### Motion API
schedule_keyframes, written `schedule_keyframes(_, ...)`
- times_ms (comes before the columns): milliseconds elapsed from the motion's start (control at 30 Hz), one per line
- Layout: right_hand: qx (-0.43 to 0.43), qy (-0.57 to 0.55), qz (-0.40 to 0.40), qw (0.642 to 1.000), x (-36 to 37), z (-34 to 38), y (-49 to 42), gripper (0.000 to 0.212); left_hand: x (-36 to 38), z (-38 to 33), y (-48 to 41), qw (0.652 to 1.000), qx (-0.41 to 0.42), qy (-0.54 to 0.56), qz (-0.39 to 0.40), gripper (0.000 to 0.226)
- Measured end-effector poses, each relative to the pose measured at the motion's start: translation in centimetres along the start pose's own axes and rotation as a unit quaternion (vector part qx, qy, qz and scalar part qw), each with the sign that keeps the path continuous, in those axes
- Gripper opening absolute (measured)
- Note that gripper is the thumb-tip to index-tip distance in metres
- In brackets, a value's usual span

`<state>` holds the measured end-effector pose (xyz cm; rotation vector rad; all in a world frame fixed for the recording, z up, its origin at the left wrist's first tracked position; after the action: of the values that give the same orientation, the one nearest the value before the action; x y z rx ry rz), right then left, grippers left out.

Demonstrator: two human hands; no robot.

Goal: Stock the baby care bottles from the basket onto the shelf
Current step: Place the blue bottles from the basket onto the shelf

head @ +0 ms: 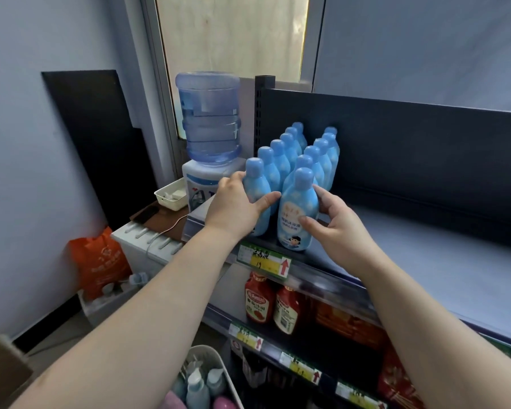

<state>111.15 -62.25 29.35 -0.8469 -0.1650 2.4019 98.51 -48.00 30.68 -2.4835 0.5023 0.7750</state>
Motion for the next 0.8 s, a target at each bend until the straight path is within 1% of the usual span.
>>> schedule_keyframes(100, 0.014, 0.024, -0.009, 1.0, 0.3, -0.1, 0.4, 0.064, -0.1, 1.1, 0.7, 0.997, 0.007, 0.063, 0.033, 0.075)
schedule_keyframes(200, 0.046, 0.044, -0.02, 0.998, 0.7, -0.3, 0.6, 0.054, 0.0, 1.9, 1.2, 0.994, -0.007, 0.096, 0.048, 0.077)
schedule_keyframes(367, 0.056, 0.066, -0.021, 0.996, 0.9, 0.0, 0.3, 0.046, 0.0, 2.0, 1.3, 0.995, -0.009, 0.096, 0.025, 0.074)
schedule_keyframes(500, 0.053, 0.073, -0.027, 0.996, 1.1, 0.2, 0.3, 0.044, 0.2, 2.1, 1.1, 0.995, 0.0, 0.093, 0.023, 0.073)
schedule_keyframes(700, 0.064, 0.072, -0.046, 0.994, 1.4, 0.6, 0.4, 0.05, 0.3, 2.3, 0.9, 0.995, 0.002, 0.094, 0.021, 0.074)
schedule_keyframes(800, 0.074, 0.077, -0.052, 0.993, 1.4, 1.0, 0.7, 0.06, 0.2, 2.3, 0.9, 0.995, 0.01, 0.093, 0.03, 0.077)
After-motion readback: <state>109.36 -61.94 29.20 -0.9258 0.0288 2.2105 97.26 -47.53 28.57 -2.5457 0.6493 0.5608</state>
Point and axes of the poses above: each hand's wrist, its own y-axis away from the middle knuckle, its own x-axis out of the palm, z = x × y, the point moved 2 cm from there along -y, towards the middle knuckle, and after that the axes turned 5 degrees about y, right-handed, at the moved point
